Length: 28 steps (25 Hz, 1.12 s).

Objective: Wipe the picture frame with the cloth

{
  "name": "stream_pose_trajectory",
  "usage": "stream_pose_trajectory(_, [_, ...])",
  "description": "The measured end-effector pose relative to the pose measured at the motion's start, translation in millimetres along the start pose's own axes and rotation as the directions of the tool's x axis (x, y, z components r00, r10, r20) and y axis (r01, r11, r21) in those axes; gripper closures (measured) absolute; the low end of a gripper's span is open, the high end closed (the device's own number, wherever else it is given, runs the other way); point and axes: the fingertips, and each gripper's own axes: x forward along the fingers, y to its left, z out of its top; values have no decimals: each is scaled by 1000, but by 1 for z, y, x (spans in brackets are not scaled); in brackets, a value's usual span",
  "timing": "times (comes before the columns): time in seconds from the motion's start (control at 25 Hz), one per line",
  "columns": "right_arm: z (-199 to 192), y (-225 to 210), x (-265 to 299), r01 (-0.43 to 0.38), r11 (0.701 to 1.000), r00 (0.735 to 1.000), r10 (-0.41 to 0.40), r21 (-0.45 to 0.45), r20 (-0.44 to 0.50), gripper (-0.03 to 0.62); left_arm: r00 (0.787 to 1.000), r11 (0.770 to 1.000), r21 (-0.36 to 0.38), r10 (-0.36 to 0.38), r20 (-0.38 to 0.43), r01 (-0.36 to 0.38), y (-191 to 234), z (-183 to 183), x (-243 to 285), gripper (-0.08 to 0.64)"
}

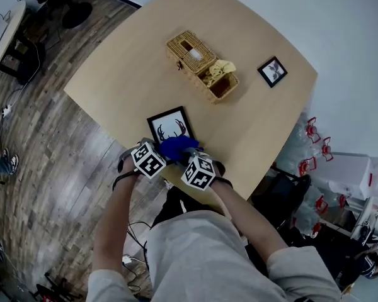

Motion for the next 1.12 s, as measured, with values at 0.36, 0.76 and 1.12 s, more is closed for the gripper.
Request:
stream_pose_trajectory(0.36, [7, -21, 7, 33, 999, 999, -33, 12, -11, 535, 1000, 1000, 3, -9, 3, 9, 1, 0, 0, 506])
stream_pose_trajectory(0.76, [22, -46, 17, 50, 999, 999, -50, 4, -10, 535, 1000, 1000, 9, -19, -2, 19, 0, -1, 3, 506])
stream_pose_trajectory(1.12, [32, -58, 22, 60, 998, 998, -60, 2, -3, 535, 1000, 1000, 8, -24, 6, 24, 0, -1, 1, 506])
